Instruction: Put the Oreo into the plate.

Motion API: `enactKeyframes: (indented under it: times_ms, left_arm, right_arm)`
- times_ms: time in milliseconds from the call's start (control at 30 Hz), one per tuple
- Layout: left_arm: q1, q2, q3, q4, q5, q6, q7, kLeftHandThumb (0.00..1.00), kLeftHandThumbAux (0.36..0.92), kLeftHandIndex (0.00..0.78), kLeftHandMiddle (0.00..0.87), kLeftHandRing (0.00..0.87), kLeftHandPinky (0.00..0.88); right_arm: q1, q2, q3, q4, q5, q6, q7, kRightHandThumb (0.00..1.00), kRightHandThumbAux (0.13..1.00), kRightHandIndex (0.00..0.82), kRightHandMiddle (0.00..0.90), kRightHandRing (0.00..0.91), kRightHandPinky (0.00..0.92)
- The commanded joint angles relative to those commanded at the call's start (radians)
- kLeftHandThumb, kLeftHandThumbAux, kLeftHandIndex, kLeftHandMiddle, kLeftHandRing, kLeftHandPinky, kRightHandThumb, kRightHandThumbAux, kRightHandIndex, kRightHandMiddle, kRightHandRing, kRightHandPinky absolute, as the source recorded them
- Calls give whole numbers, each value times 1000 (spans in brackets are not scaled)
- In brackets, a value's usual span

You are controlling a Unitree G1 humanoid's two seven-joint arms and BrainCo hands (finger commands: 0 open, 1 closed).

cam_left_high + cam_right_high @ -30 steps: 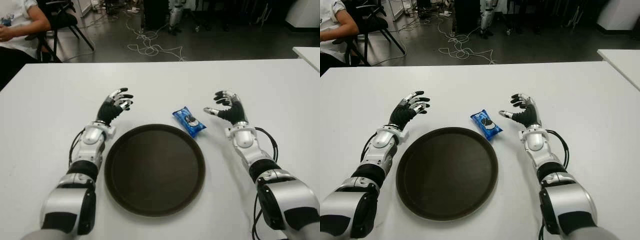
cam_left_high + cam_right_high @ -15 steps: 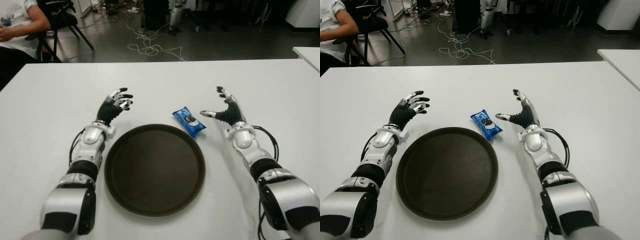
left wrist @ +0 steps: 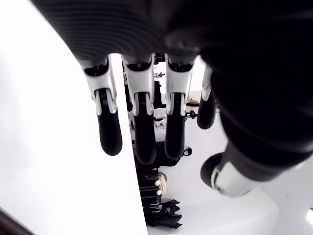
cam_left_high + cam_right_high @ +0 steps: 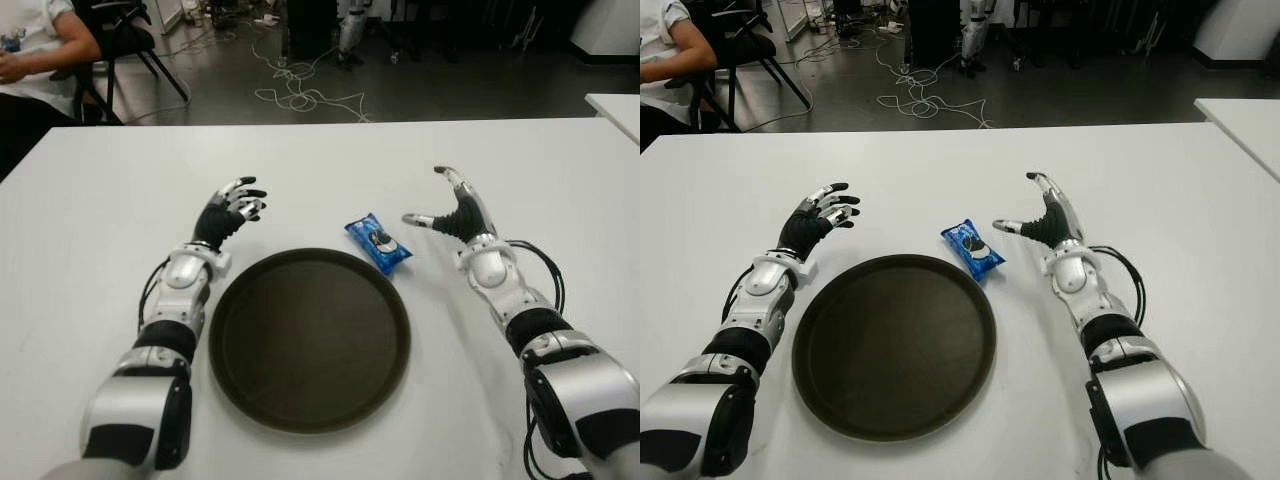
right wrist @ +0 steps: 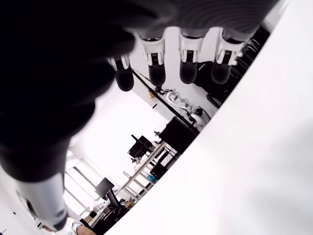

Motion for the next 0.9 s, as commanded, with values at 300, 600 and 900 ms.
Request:
enactKeyframes:
  times_ms: [300,600,900]
  left_arm:
    - [2,2,0,1,-2,2,-6,52,703,184,296,292,321]
    - [5,1,6,-1,-9,-2,-9,55,708,189,303,299,331]
    - [5,5,6,1,-5,-11,-12,60,708,196,312,307,340]
  right_arm:
    - [-5,-8,44,-70,-51,57,-12,0,659,0,0,0,0]
    - [-56,9,86,-120,-101,172,-1,0,658,0,0,0,0]
    - [-95,32,105,-113,-108,210,5,0,665,0,0,0,0]
